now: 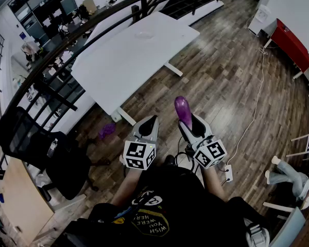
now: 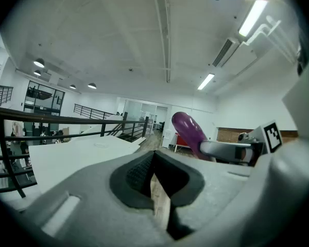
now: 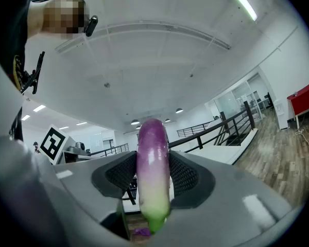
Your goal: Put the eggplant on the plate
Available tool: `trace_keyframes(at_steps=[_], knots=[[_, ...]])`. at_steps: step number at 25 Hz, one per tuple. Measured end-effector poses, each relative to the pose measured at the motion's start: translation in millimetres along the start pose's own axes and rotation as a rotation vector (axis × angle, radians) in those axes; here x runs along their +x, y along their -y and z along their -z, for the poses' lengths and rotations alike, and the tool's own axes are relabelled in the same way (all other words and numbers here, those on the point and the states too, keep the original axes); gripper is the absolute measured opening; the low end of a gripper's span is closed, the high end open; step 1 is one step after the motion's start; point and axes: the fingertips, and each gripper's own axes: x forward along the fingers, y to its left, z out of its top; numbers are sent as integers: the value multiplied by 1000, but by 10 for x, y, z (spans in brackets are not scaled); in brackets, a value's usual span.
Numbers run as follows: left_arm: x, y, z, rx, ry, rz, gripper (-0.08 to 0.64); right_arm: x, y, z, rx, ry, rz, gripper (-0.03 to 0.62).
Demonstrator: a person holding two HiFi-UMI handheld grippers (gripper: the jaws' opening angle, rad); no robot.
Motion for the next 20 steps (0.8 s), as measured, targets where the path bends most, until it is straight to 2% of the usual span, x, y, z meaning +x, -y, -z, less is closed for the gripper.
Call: trace_keyframes(at_steps=[12,17,20], knots=[[-3,5,18,-13,-3,0,5,15,-18,-38,-6,-5,-4,202],[65,19,93,-19,-17,0,5,-8,37,-28,36,13,-18,204],[125,65,146,-28,-27,5,5,-47,105,-5,29,4,-10,204]])
